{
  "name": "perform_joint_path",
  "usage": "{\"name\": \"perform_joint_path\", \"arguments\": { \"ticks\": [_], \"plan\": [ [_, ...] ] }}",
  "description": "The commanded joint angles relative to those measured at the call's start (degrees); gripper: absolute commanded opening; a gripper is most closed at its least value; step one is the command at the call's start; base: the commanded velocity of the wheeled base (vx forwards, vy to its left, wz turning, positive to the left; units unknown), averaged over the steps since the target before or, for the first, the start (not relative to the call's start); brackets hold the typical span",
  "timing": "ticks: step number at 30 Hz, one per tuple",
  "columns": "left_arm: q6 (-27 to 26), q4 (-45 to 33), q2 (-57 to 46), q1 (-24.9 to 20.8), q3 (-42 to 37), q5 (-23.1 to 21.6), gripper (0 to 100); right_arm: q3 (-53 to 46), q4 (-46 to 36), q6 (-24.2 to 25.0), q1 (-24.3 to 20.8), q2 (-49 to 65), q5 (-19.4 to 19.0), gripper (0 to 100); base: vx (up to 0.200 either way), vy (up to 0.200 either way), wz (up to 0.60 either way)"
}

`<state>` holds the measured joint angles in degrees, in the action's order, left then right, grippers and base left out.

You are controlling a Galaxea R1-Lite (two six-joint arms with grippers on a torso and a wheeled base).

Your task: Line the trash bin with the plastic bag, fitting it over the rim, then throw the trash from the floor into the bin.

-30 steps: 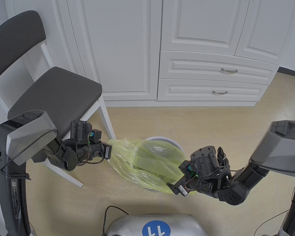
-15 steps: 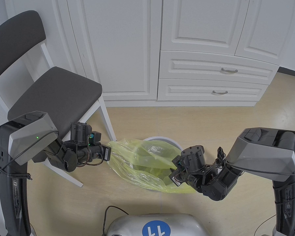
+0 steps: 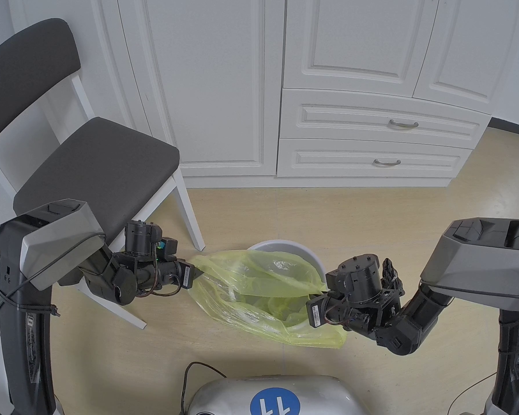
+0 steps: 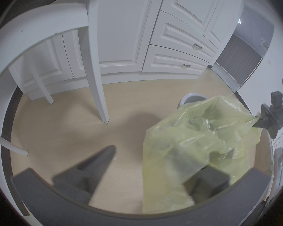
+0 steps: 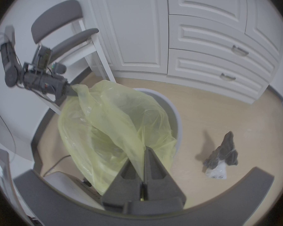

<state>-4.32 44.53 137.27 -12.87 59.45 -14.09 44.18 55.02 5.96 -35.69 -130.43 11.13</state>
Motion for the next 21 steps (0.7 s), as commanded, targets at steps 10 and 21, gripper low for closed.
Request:
{"name": "perform_joint_path", "arguments": {
  "ticks": [10,21],
  "plan": [
    [-8.0,-0.1,-1.1,1.9,-4.4,-2.2,100,12.9,-14.2,16.2,3.9,2.1,-5.4,0,0.0,0.0,0.0],
    [-7.6,0.6,-7.4,1.4,-7.1,-4.9,100,23.8,-29.1,31.8,8.0,4.1,-16.4,0,0.0,0.0,0.0]
  ]
}}
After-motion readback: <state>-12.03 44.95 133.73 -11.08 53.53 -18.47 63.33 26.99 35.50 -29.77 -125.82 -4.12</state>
